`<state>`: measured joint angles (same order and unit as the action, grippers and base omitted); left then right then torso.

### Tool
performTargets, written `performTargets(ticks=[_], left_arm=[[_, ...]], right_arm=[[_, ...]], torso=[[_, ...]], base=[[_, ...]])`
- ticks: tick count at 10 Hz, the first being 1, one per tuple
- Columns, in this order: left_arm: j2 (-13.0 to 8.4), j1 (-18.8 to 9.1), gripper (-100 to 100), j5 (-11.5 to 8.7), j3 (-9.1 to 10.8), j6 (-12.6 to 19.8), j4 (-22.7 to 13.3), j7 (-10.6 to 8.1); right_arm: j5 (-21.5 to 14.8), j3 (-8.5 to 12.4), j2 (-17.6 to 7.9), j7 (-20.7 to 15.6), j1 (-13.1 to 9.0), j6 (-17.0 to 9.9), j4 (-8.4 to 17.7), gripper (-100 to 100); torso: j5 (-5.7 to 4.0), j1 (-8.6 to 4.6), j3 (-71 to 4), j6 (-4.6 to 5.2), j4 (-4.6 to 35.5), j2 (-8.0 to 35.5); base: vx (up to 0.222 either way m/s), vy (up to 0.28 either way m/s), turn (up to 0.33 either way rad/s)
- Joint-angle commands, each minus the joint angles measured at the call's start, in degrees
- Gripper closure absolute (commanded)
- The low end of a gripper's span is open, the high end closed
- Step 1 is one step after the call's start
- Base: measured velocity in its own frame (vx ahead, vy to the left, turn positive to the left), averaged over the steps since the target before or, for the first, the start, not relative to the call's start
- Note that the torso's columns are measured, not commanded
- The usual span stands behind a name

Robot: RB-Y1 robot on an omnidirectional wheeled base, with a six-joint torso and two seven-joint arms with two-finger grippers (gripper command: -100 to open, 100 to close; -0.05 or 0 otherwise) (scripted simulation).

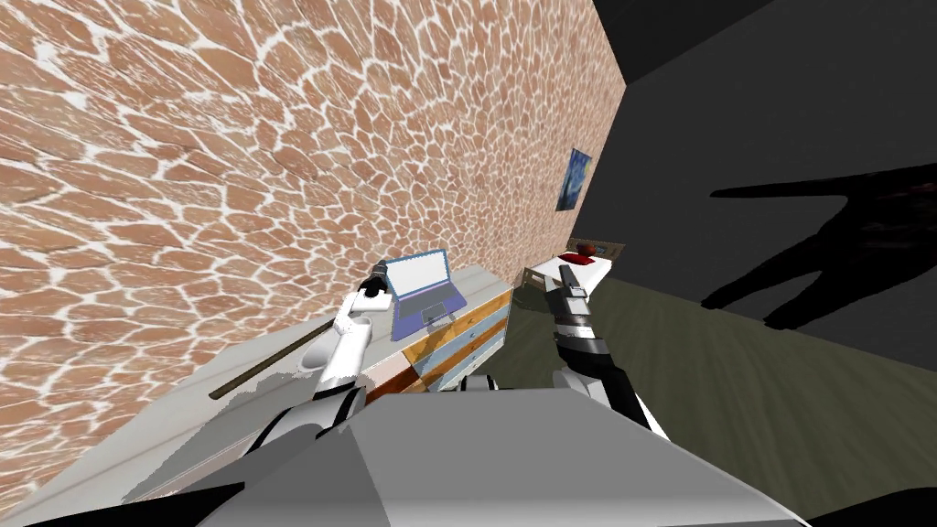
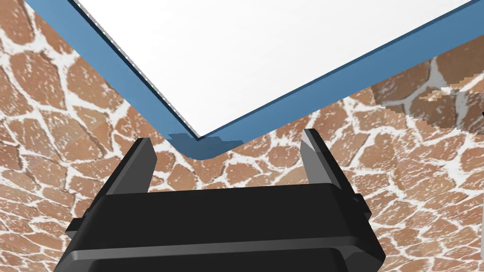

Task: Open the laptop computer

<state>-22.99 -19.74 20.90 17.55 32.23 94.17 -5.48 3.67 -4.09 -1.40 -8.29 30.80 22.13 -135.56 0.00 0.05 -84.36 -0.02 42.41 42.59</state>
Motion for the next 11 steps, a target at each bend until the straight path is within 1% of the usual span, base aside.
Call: performTargets(ticks=[1, 2, 3, 4, 5, 6, 7, 8, 9, 10, 11], left_arm=[[-0.4, -2.8, -100, 4.6, 4.49, -2.0, -4.5, -1.05], [-0.4, -2.8, -100, 5.7, 5.77, -2.0, -4.8, -1.05], [-0.7, -5.1, -100, 7.6, 7.56, -3.5, -6.3, -1.9], [-0.7, -5.1, -100, 9.0, 9.41, -3.5, -8.1, -1.9], [-0.7, -5.1, -100, 10.1, 10.28, -3.5, -8.4, -1.9], [-1.0, -7.4, -100, 11.7, 12.17, -5.0, -10.4, -2.76], [-1.0, -7.4, -100, 13.5, 13.88, -5.0, -12.0, -2.76], [-1.0, -7.4, -100, 14.6, 14.78, -5.0, -12.0, -2.76], [-1.3, -9.7, -100, 17.1, 17.06, -6.4, -14.4, -3.61], [-1.3, -9.7, -100, 19.0, 18.82, -6.4, -15.5, -3.61], [-1.3, -9.7, -100, 19.0, 19.29, -6.4, -15.5, -3.61]], right_arm=[[0.0, 0.0, 0.0, 0.0, 0.0, 0.0, 0.0, 0], [0.0, 0.0, 0.0, 0.0, 0.0, 0.0, 0.0, 0], [0.0, 0.0, 0.0, 0.0, 0.0, 0.0, 0.0, 0], [0.0, 0.0, 0.0, 0.0, 0.0, 0.0, 0.0, 0], [0.0, 0.0, 0.0, 0.0, 0.0, 0.0, 0.0, 0], [0.0, 0.0, 0.0, 0.0, 0.0, 0.0, 0.0, 0], [0.0, 0.0, 0.0, 0.0, 0.0, 0.0, 0.0, 0], [0.0, 0.0, 0.0, 0.0, 0.0, 0.0, 0.0, 0], [0.0, 0.0, 0.0, 0.0, 0.0, 0.0, 0.0, 0], [0.0, 0.0, 0.0, 0.0, 0.0, 0.0, 0.0, 0], [0.0, 0.0, 0.0, 0.0, 0.0, 0.0, 0.0, 0]], torso=[[-0.04, 0.03, -0.1, 0.11, 0.0, -0.1], [-0.02, -0.08, -0.2, 0.0, -0.1, -0.3], [-0.05, -0.21, -0.4, -0.03, -0.2, -0.6], [-0.05, -0.18, -0.3, 0.13, -0.2, -0.5], [-0.01, -0.07, -0.2, 0.02, -0.1, -0.4], [0.02, -0.01, -0.2, -0.06, -0.1, -0.4], [0.02, 0.04, -0.1, 0.08, -0.1, -0.2], [0.02, 0.01, -0.1, 0.02, -0.1, -0.2], [0.01, -0.04, -0.2, -0.05, -0.1, -0.4], [-0.03, -0.13, -0.2, 0.1, -0.1, -0.3], [-0.01, -0.04, -0.2, 0.02, -0.1, -0.3]], base=[[-0.128, 0.085, -0.268], [-0.053, 0.021, 0.0], [-0.087, 0.026, -0.338], [-0.094, 0.039, -0.324], [-0.048, 0.027, -0.031], [-0.114, 0.051, -0.253], [-0.116, 0.058, -0.354], [-0.051, 0.034, -0.068], [-0.102, 0.023, -0.296], [-0.113, 0.044, -0.328], [-0.054, 0.037, -0.043]])
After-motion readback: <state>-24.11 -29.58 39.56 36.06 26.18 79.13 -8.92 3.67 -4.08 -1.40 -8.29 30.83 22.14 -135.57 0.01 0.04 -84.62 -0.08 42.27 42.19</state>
